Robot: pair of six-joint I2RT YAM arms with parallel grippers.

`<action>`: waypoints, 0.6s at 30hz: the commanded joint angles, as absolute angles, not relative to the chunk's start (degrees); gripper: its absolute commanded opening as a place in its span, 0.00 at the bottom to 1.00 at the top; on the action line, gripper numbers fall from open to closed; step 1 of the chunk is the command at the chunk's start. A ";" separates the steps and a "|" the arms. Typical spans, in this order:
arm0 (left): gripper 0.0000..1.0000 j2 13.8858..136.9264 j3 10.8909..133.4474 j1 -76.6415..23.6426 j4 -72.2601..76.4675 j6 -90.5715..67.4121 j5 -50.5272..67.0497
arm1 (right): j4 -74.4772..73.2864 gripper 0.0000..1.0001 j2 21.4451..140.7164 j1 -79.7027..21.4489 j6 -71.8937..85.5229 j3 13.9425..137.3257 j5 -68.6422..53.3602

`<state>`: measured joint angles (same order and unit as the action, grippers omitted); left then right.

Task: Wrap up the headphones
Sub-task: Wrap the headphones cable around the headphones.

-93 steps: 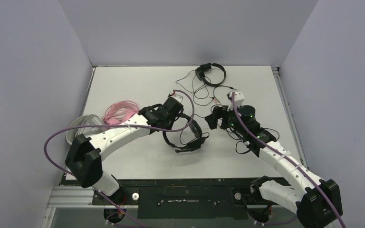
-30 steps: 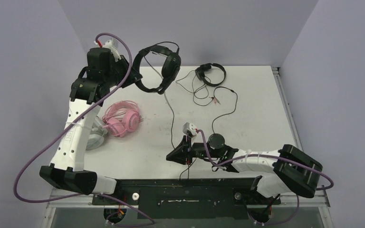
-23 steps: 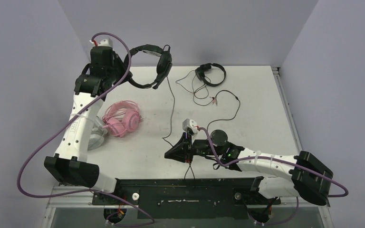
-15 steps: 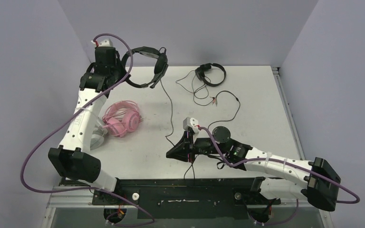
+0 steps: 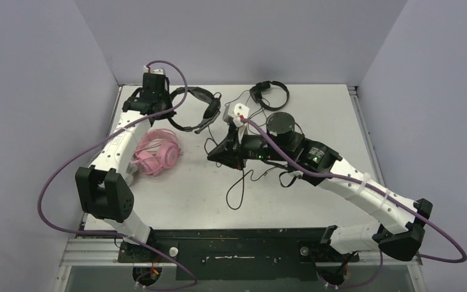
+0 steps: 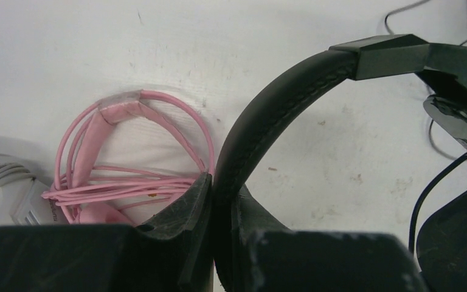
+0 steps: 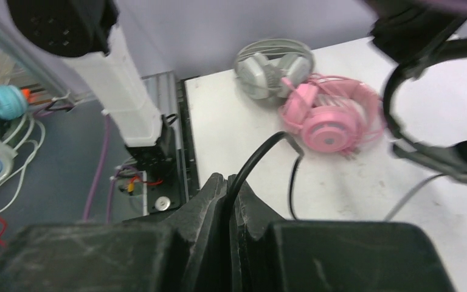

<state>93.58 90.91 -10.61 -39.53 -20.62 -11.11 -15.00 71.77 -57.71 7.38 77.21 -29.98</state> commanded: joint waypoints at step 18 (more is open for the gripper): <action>0.00 87.68 66.22 -28.78 -16.79 -5.71 -5.97 | -43.52 0.00 90.66 -37.86 1.09 118.76 -31.27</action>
